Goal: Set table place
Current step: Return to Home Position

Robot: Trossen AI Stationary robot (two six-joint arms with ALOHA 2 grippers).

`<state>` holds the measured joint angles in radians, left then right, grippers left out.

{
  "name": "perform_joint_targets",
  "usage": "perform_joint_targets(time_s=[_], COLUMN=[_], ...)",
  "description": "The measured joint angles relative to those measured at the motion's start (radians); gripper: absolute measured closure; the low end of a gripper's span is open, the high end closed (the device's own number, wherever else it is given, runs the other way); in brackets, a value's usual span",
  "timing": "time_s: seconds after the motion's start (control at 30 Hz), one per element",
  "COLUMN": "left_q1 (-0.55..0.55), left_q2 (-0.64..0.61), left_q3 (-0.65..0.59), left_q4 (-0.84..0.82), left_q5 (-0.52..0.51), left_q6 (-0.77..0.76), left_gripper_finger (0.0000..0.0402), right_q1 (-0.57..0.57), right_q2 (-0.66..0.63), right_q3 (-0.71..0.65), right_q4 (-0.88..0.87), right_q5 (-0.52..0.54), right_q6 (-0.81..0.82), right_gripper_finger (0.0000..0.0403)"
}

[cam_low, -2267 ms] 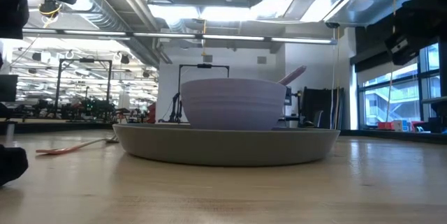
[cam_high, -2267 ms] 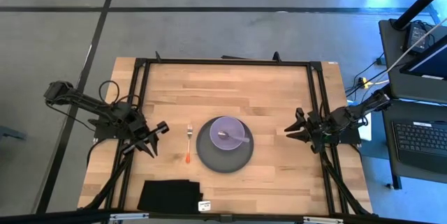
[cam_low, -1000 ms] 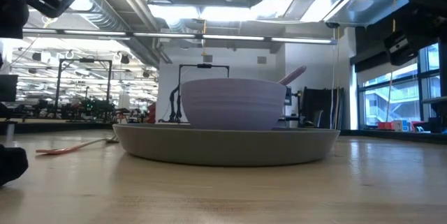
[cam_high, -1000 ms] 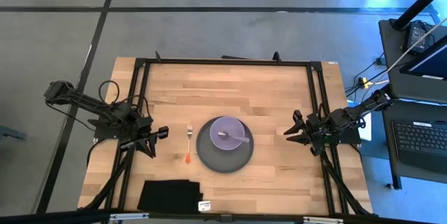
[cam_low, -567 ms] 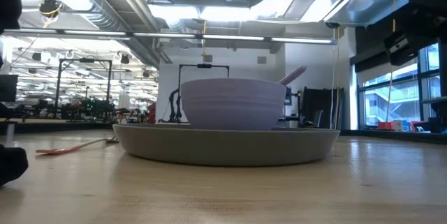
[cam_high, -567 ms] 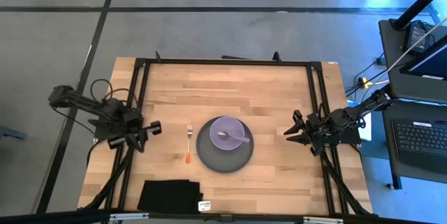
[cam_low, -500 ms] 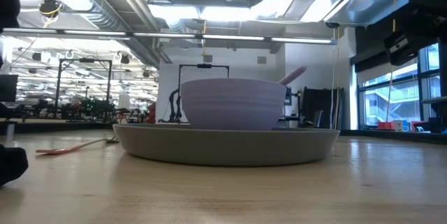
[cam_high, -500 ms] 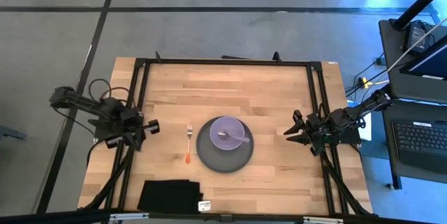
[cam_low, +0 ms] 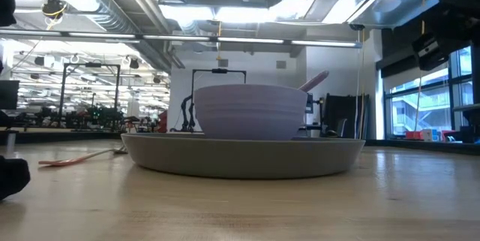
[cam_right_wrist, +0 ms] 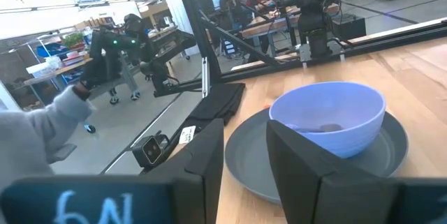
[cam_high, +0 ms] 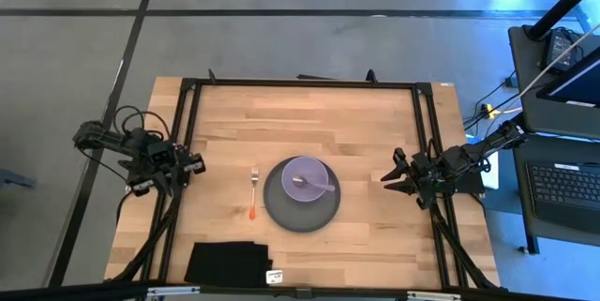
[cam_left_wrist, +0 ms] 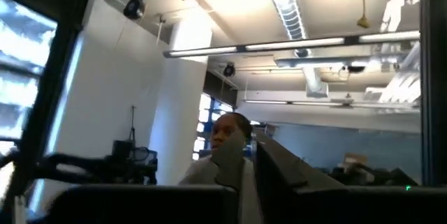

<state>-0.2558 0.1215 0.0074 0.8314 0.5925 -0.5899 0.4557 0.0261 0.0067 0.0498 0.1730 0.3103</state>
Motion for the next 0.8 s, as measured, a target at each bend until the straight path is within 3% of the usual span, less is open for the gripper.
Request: perform_joint_targets(time_s=[0.33, 0.47, 0.63, 0.8], left_q1=[0.0, 0.0, 0.0, 0.0], left_q2=[0.0, 0.0, 0.001, 0.001], left_q3=[0.0, 0.0, 0.0, 0.0], left_q4=[-0.036, -0.125, -0.286, -0.313], left_q5=[-0.226, -0.323, -0.517, -0.669], left_q6=[0.591, 0.619, 0.621, 0.621], left_gripper_finger=[0.0357, 0.035, 0.0344, 0.034], right_q1=[0.0, 0.0, 0.0, 0.0], right_q2=[0.0, 0.0, 0.0, 0.0], right_q3=[0.0, 0.0, 0.0, 0.0], right_q4=[0.0, 0.0, 0.0, 0.0], right_q5=[0.0, 0.0, 0.0, 0.0], right_q6=[0.001, 0.0, 0.0, 0.0], right_gripper_finger=[0.029, 0.029, 0.029, 0.029])
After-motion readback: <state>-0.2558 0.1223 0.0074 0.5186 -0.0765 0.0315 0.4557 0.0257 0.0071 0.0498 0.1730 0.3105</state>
